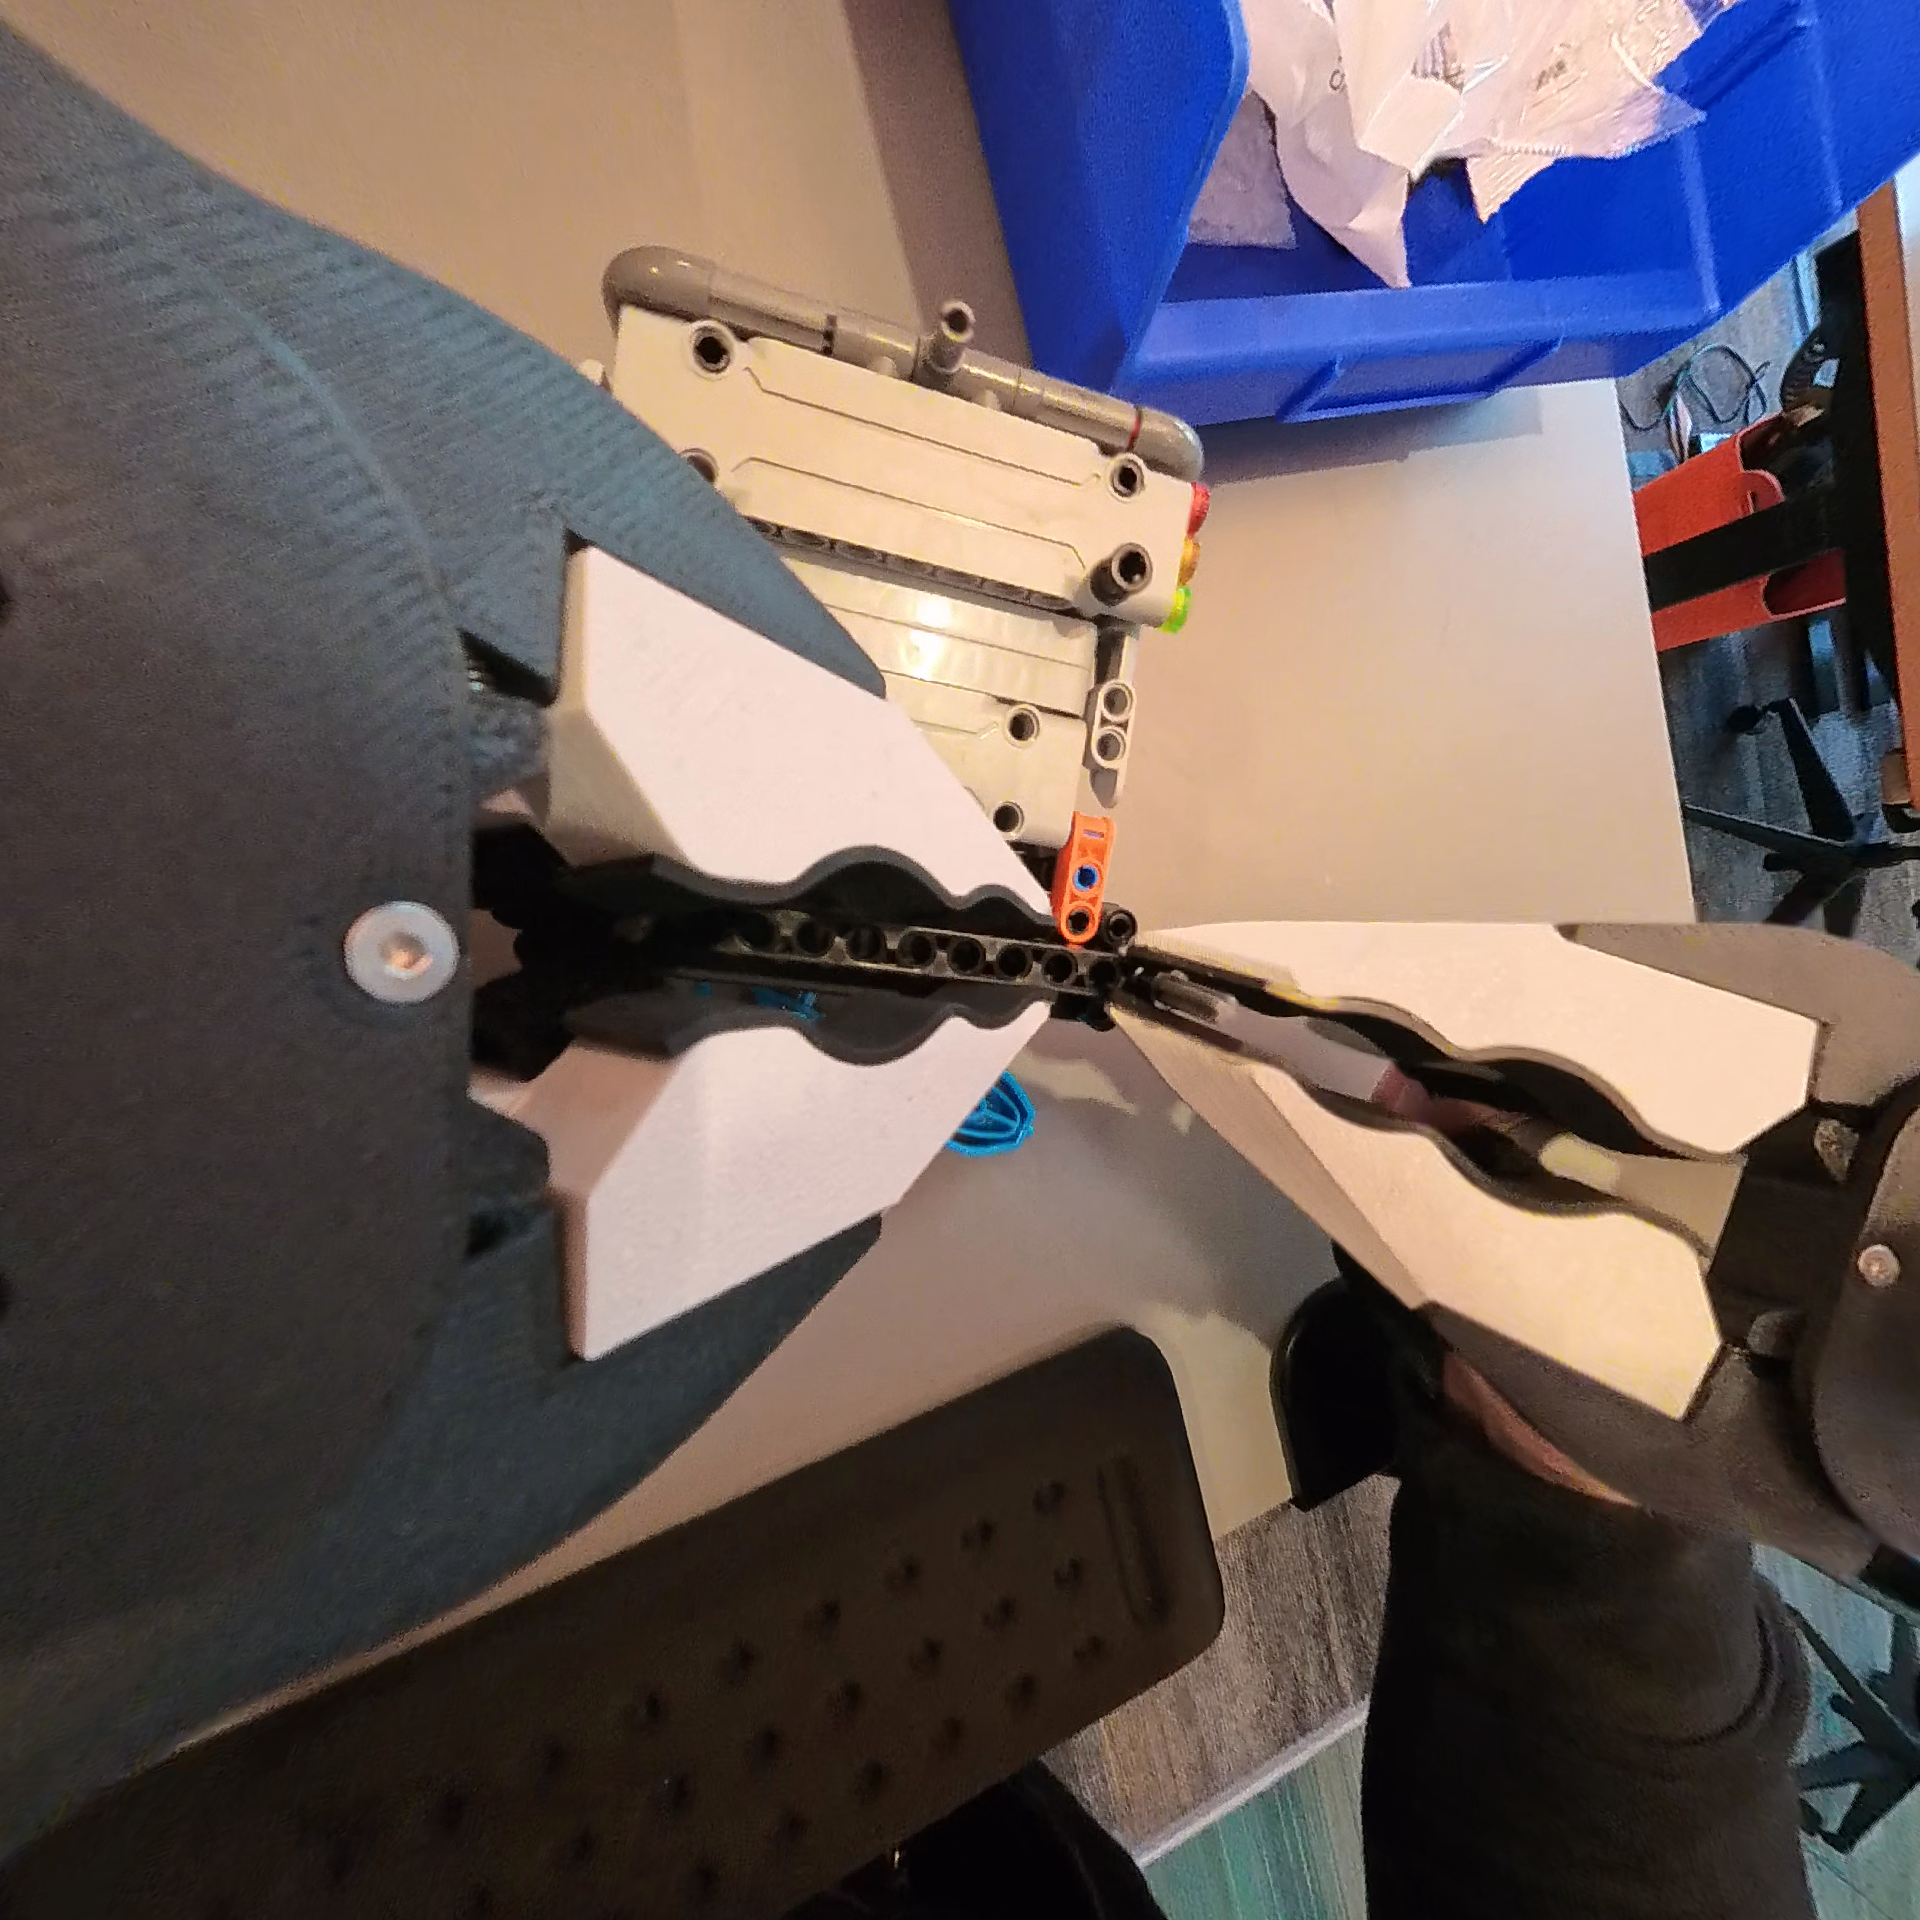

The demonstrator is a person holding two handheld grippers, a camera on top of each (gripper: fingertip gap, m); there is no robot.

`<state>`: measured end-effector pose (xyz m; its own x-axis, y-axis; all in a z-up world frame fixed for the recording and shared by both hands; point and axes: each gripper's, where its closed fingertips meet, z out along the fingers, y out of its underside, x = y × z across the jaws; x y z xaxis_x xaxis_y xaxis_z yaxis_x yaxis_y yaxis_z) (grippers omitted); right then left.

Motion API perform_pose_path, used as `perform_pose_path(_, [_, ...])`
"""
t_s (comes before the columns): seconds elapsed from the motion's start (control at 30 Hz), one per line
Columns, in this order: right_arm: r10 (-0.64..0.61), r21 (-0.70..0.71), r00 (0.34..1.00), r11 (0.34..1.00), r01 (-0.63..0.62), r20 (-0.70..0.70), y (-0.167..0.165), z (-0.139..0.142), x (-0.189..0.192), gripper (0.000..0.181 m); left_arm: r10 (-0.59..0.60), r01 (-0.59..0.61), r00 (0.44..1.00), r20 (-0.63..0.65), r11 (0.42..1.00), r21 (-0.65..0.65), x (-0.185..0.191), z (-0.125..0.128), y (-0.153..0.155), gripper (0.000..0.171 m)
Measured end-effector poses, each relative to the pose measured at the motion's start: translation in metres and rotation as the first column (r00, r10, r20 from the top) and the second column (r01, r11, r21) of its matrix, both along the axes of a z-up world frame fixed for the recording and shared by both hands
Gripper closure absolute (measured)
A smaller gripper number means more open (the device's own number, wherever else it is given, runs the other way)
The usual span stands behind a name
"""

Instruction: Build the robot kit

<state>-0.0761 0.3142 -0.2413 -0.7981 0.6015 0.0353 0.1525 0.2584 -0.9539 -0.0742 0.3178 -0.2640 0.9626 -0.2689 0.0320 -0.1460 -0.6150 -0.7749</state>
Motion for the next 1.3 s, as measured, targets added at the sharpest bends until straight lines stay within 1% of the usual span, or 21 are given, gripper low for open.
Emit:
perform_pose_path(0.13, [-0.024, 0.006, 0.999, 1.000, 0.024, -0.033, -0.0004, 0.0000, -0.0010, 0.177, -0.004, 0.004, 1.000, 0.023, 1.000, 0.004, -0.0009, 0.0002, -0.0004, 0.165])
perform_pose_path(0.23, [-0.040, -0.006, 0.998, 0.999, 0.040, -0.050, 0.0001, 0.0000, -0.0008, 0.177, 0.002, -0.002, 1.000, 0.005, 1.000, 0.004, -0.0013, -0.0001, -0.0002, 0.165])
perform_pose_path(0.27, [-0.041, -0.010, 0.998, 0.999, 0.041, -0.045, 0.0000, 0.0002, -0.0006, 0.177, 0.004, -0.004, 1.000, -0.013, 1.000, 0.000, -0.0012, -0.0001, -0.0003, 0.164])
perform_pose_path(0.33, [-0.040, 0.020, 0.998, 0.999, 0.041, -0.045, -0.0011, 0.0006, -0.0002, 0.177, 0.007, -0.007, 0.994, -0.108, 1.000, 0.005, -0.0024, -0.0003, -0.0014, 0.163])
perform_pose_path(0.37, [-0.037, 0.011, 0.999, 0.999, 0.038, -0.039, -0.0012, 0.0007, 0.0001, 0.177, 0.007, -0.007, 0.992, -0.124, 1.000, 0.003, -0.0028, -0.0005, -0.0025, 0.163])
perform_pose_path(0.57, [-0.030, -0.004, 0.999, 1.000, 0.030, -0.019, 0.0012, 0.0011, 0.0013, 0.177, 0.015, -0.014, 0.989, -0.148, 1.000, 0.006, -0.0036, -0.0011, -0.0034, 0.163])
perform_pose_path(0.67, [-0.030, 0.005, 0.999, 1.000, 0.030, -0.030, 0.0013, 0.0008, 0.0015, 0.177, 0.012, -0.012, 0.994, -0.107, 1.000, 0.007, -0.0031, -0.0010, -0.0032, 0.164])
perform_pose_path(0.73, [-0.030, 0.014, 0.999, 0.999, 0.030, -0.039, 0.0013, 0.0005, 0.0019, 0.178, 0.017, -0.016, 0.994, -0.110, 1.000, 0.012, -0.0028, -0.0013, -0.0032, 0.165])
perform_pose_path(0.87, [-0.042, 0.087, 0.996, 0.995, 0.049, -0.079, 0.0004, -0.0002, 0.0015, 0.177, 0.025, -0.023, 0.997, -0.075, 1.000, 0.019, -0.0030, -0.0010, -0.0041, 0.165])
perform_pose_path(1.0, [-0.038, 0.086, 0.996, 0.995, 0.045, -0.080, 0.0029, -0.0006, 0.0009, 0.177, 0.013, -0.013, 0.997, -0.079, 1.000, 0.007, -0.0031, -0.0010, -0.0024, 0.165])
perform_pose_path(1.1, [-0.032, 0.022, 0.998, 0.999, 0.033, -0.061, 0.0030, -0.0005, -0.0006, 0.177, 0.026, -0.025, 0.997, -0.068, 1.000, 0.013, -0.0038, -0.0009, -0.0023, 0.165])
perform_pose_path(1.3, [0.005, -0.038, 1.000, 0.999, -0.005, -0.004, 0.0027, -0.0006, -0.0008, 0.177, 0.014, -0.013, 0.998, -0.069, 1.000, 0.021, -0.0026, -0.0008, -0.0026, 0.166])
